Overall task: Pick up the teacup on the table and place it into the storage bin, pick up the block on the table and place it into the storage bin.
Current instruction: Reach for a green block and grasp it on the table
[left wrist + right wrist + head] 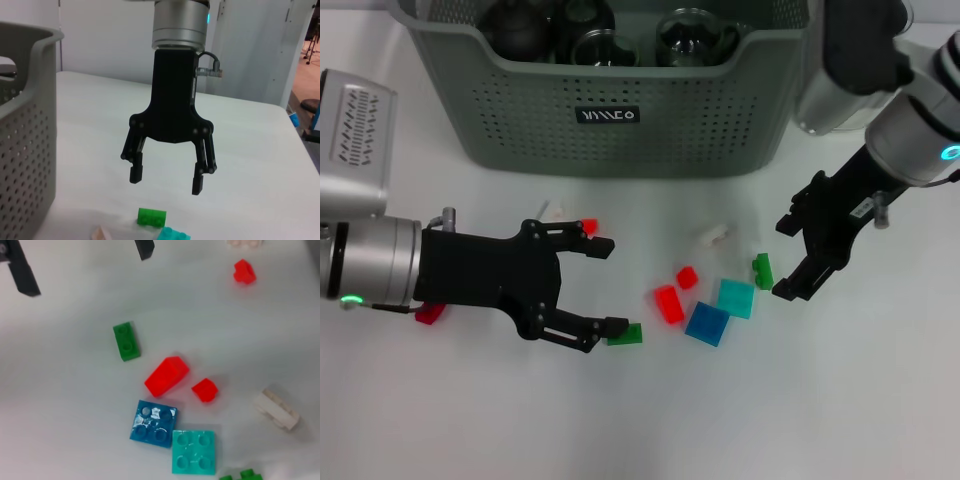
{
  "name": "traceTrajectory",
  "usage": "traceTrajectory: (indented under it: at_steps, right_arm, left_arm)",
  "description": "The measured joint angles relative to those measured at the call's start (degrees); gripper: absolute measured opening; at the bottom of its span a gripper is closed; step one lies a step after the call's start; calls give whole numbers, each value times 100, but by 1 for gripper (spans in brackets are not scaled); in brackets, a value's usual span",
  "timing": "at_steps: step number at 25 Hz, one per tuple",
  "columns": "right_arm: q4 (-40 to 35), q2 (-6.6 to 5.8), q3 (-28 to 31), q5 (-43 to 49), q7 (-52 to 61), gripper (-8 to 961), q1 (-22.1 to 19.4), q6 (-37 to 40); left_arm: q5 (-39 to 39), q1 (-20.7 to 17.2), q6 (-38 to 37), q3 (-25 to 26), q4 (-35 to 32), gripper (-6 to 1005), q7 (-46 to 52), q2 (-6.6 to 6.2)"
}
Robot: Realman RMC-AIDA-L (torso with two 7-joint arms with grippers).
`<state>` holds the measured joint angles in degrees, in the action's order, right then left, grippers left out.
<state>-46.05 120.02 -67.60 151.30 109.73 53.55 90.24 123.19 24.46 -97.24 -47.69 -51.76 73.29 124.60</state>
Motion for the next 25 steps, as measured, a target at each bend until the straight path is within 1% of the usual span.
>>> traceTrajectory:
  at_steps: [4, 11, 14, 20, 25]
  right_arm:
    - [213, 12, -261, 15, 66, 941, 97, -283]
    - [651, 35, -952, 6, 174, 940, 281, -937]
    - [748, 56, -1085, -42, 178, 938, 346, -1052]
    - [804, 77, -1169, -61, 178, 924, 380, -1108]
    - [900, 90, -1262, -121, 180, 828, 419, -1178]
  left_arm:
    - [2, -12, 8, 14, 13, 928, -3, 2]
    - [1, 14, 26, 56, 148, 928, 8, -1]
    - [2, 19, 63, 56, 174, 928, 8, 0]
    - [-17, 24, 94, 58, 229, 928, 15, 2]
    - [-40, 24, 106, 91, 237, 927, 15, -3]
